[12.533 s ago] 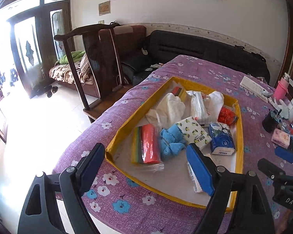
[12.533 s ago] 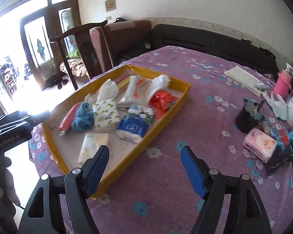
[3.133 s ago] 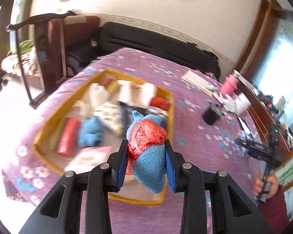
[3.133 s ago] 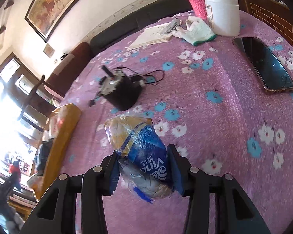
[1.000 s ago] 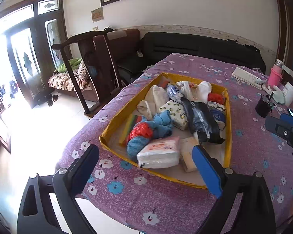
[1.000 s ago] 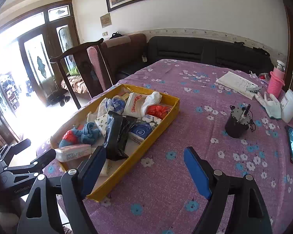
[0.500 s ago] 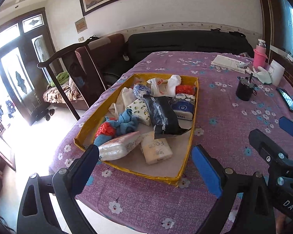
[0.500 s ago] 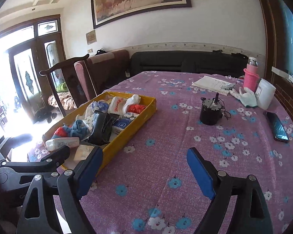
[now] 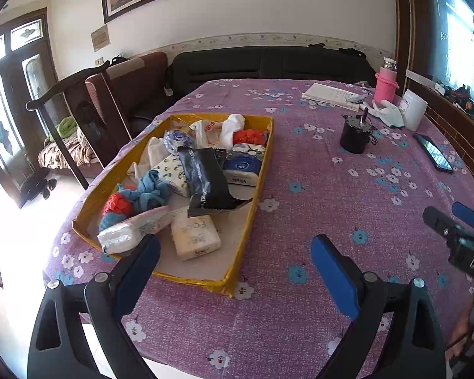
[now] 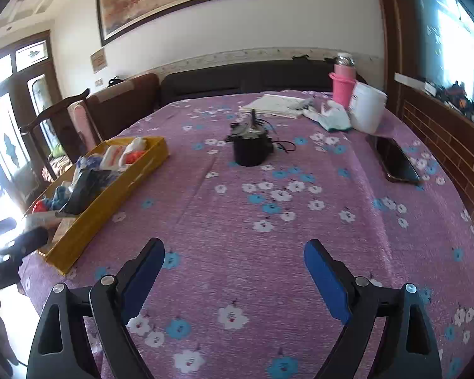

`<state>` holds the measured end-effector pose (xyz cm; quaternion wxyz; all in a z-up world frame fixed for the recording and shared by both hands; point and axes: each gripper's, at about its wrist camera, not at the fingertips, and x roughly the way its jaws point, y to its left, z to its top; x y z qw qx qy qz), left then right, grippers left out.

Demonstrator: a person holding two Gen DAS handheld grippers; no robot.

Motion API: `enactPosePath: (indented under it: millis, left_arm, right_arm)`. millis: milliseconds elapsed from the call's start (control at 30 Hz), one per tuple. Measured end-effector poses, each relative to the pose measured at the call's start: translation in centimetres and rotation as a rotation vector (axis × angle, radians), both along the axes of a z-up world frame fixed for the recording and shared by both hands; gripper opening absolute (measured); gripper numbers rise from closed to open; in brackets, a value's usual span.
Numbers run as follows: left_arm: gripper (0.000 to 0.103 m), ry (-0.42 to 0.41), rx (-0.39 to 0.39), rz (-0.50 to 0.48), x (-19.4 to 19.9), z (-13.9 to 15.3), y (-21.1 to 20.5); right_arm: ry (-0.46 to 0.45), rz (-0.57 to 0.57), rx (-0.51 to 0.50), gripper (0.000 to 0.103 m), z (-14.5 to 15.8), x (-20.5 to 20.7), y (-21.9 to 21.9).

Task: Organize soft objects

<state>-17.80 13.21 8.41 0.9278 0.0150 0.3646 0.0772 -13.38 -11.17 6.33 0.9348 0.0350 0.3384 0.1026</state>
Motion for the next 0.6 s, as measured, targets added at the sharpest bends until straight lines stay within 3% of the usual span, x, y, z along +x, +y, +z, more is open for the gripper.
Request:
enactPosePath:
  millis: [133,300,600]
  left_arm:
    - [0.096,-0.008,0.000,-0.007,0.2,-0.3,-0.5]
    - [0.096,-0.060,-0.021,0.038,-0.3,0.3,0.5]
    - [0.098,-0.107,-0.014,0.113,-1.6,0.7,2.5]
  right_arm:
    - [0.008,-0.069,0.050,0.093,0.2,0.2,-2.4]
    - [-0.004,-0.075,0.114,0.093,-0.3,-0.4,-0.9]
    - [0.007,0.002,0.037,0.093,-1.2,-1.7,3.2]
